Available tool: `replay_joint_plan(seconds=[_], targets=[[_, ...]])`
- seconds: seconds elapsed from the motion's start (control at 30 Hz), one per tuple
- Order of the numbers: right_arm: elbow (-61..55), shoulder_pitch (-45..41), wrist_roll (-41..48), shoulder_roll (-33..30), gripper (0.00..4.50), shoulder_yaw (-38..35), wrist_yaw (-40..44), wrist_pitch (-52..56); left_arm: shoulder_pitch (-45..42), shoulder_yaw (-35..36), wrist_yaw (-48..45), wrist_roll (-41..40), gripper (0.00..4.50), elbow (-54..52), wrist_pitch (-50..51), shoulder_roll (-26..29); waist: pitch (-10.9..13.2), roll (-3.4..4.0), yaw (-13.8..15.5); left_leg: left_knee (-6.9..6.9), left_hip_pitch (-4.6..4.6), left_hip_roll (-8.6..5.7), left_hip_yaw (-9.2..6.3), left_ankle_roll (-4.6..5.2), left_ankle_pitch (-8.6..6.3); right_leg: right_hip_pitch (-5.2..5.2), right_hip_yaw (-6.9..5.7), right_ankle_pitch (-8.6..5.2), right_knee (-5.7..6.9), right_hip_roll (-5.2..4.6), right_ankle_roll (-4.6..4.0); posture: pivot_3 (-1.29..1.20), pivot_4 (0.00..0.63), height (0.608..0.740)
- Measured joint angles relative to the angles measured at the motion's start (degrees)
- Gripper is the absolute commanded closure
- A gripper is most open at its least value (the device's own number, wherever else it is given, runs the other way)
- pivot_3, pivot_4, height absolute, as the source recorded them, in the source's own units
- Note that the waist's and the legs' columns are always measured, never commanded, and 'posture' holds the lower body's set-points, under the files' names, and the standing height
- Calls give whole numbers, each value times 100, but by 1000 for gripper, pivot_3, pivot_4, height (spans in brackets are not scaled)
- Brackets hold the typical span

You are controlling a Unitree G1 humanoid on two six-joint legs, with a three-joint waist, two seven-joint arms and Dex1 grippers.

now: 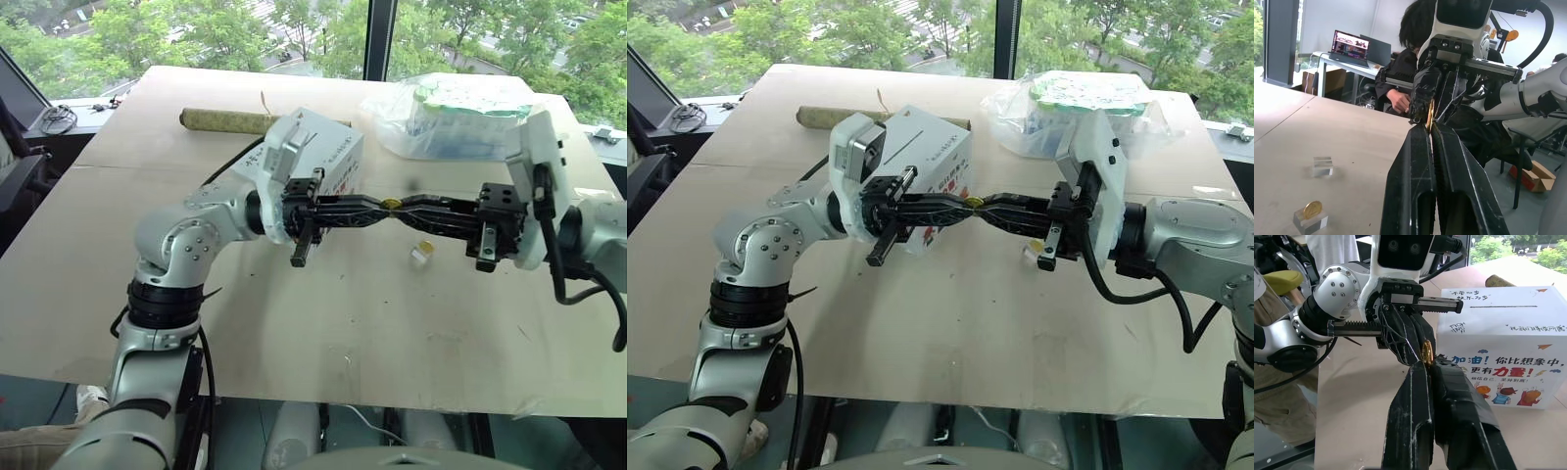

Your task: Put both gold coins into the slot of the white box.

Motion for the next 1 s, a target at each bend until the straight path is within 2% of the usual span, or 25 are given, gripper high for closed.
replay_joint_plan(seconds=[0.1, 0.2, 0.23, 0.37, 0.47, 0.57, 0.7, 0.8, 1.0], targets=[[-14, 100, 79, -24, 1916, -36, 126, -66, 21, 4, 97, -1, 4500, -2, -1, -23, 0, 0, 3, 0, -1, 0, -1, 0, 0, 0, -1, 0, -1, 0, 0, 0, 150, 740], [-29, 367, -1, -209, 340, -203, 196, -121, 110, 125, 338, -45, 4500, -4, 10, -32, 1, -2, -1, 0, -2, 0, -1, 1, 0, 0, 0, 0, -1, -2, 0, 0, 150, 740], [-38, 441, -79, -255, 63, -248, 188, -172, 130, 197, 449, -86, 4500, -6, 41, -33, 2, -3, -2, 0, -2, 0, -1, 1, 0, 0, -1, 0, -1, -2, 0, 0, 150, 740], [-173, 648, -669, -492, 63, -408, 200, -355, 152, 641, 1110, -222, 4500, -156, 129, -24, 3, -4, -4, 0, -2, 1, -3, 0, 0, 0, -1, 0, -1, -3, 0, 0, 150, 740], [-327, 720, -1196, -567, 63, -434, 249, -602, 128, 992, 1980, -160, 4500, -441, 129, -24, 4, -6, -2, 0, -2, 1, -3, 0, 0, 1, -1, 0, -2, -4, 1, 0, 150, 740], [-387, 791, -1584, -313, 63, -489, 258, -967, -78, 1186, 2989, 190, 4500, -672, 161, 54, 10, -22, 3, 4, -4, 0, -12, -1, 0, 4, -8, 0, -1, -2, 1, 0, 150, 740], [-372, 878, -1985, -298, 63, -513, 460, -1256, -552, 989, 4367, 1066, 4500, -944, 754, 439, 15, -26, 21, 7, -6, -4, -13, -1, 1, 4, -11, 1, -1, -4, 2, 0, 150, 740], [-355, 994, -2255, -393, 63, -548, 725, -1403, -1315, 358, 4803, 1481, 4500, -729, 1825, 932, 24, -40, 31, 11, -13, -6, -19, -1, 1, 1, -17, 0, 1, 0, 4, 0, 150, 740], [-296, 1219, -2437, -521, 63, -737, 1091, -1505, -1577, 175, 5233, 1817, 4500, -642, 2604, 730, 30, -39, 0, 8, -17, -2, -19, -4, 2, -3, -17, -1, -1, 1, 5, 0, 150, 740]])
